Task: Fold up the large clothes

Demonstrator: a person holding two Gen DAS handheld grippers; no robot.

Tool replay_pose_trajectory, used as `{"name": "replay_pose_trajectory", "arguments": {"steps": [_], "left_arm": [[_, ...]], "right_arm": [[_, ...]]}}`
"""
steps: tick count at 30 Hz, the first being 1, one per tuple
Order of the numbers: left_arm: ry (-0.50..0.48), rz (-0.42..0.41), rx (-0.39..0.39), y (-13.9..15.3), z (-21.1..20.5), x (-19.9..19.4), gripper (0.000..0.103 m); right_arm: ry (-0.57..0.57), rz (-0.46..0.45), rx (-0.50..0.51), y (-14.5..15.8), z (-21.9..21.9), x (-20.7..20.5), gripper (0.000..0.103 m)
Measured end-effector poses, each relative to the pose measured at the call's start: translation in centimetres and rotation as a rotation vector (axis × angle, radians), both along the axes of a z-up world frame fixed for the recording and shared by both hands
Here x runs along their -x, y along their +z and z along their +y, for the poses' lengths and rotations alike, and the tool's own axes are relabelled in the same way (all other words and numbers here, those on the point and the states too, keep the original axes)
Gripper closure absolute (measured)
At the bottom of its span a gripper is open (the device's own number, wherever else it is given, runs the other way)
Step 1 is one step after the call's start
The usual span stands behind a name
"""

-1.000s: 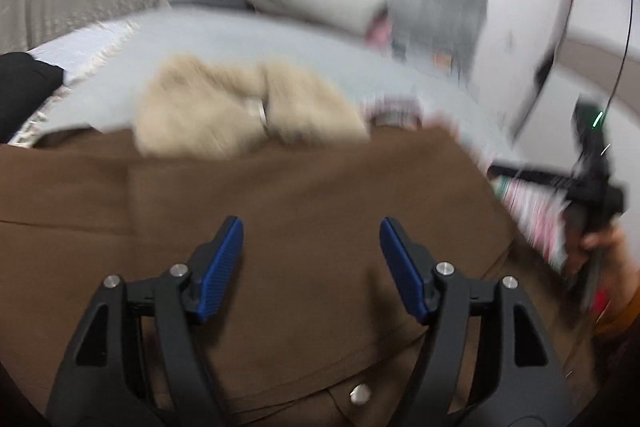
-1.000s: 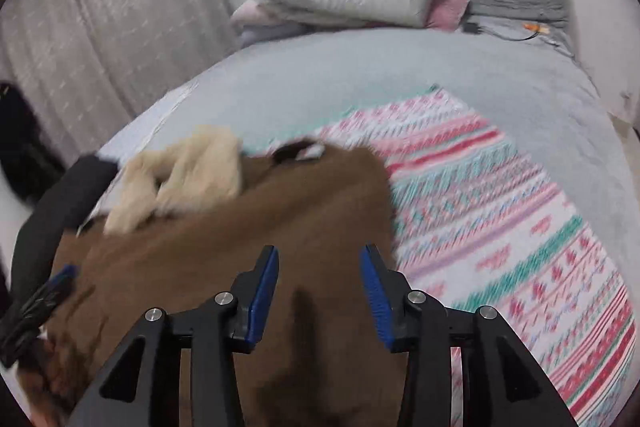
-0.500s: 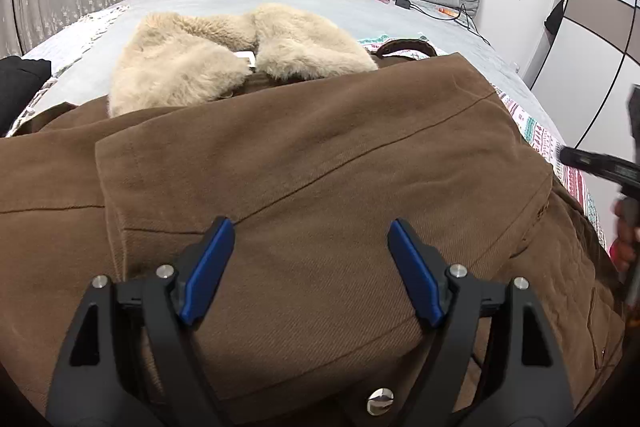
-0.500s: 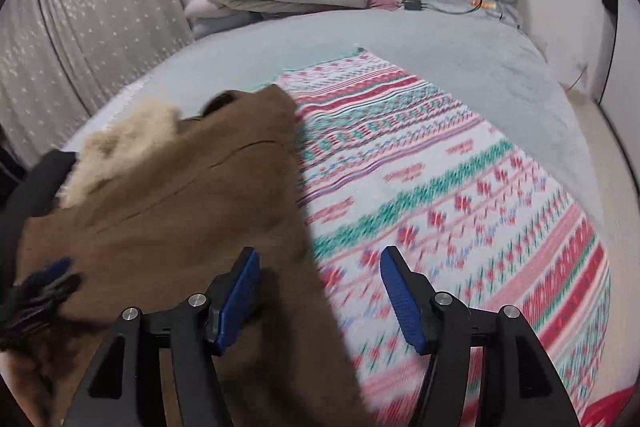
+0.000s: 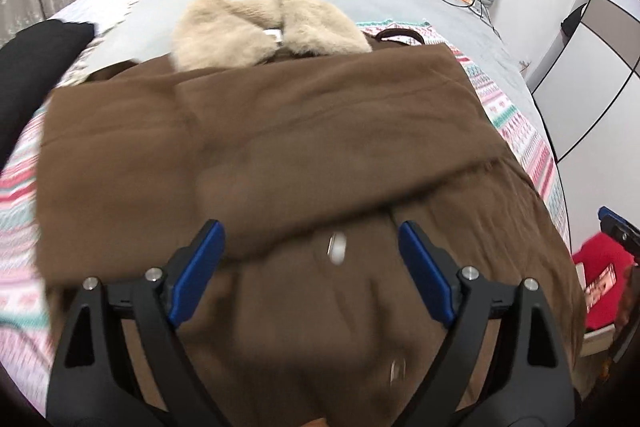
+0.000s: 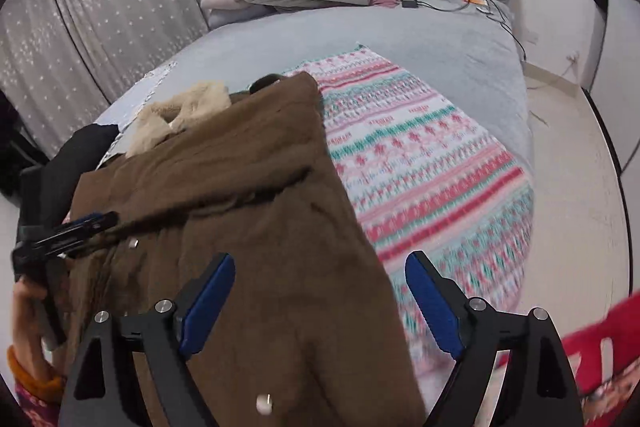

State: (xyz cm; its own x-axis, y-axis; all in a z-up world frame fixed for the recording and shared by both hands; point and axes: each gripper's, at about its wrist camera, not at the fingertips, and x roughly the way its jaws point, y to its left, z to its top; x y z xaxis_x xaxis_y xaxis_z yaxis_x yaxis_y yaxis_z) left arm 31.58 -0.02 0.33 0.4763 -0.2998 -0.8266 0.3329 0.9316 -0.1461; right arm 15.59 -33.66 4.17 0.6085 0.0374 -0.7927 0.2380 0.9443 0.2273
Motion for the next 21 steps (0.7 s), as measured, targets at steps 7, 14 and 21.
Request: {"name": "replay_pose_trajectory", "arguments": {"steps": [7,14,21], "left_arm": [[0.008,-0.016,-0.126,2.3,5.3,9.5,0.013],[0.090,0.089,-0.110,-0.3,11.1,16.6,0.013],[0.199,0.229,-0.023,-4.3,17.1,21.7,0.013]], "right_arm": [[0.013,0.009,-0.149,-0.6,-1.5,6.4,0.015],[0.061,0.098,-0.163,-2.8,-2.7,11.1,0.015],[0.104,0.193,-0.171,-6.4,-3.7,14.8,0.015]]}}
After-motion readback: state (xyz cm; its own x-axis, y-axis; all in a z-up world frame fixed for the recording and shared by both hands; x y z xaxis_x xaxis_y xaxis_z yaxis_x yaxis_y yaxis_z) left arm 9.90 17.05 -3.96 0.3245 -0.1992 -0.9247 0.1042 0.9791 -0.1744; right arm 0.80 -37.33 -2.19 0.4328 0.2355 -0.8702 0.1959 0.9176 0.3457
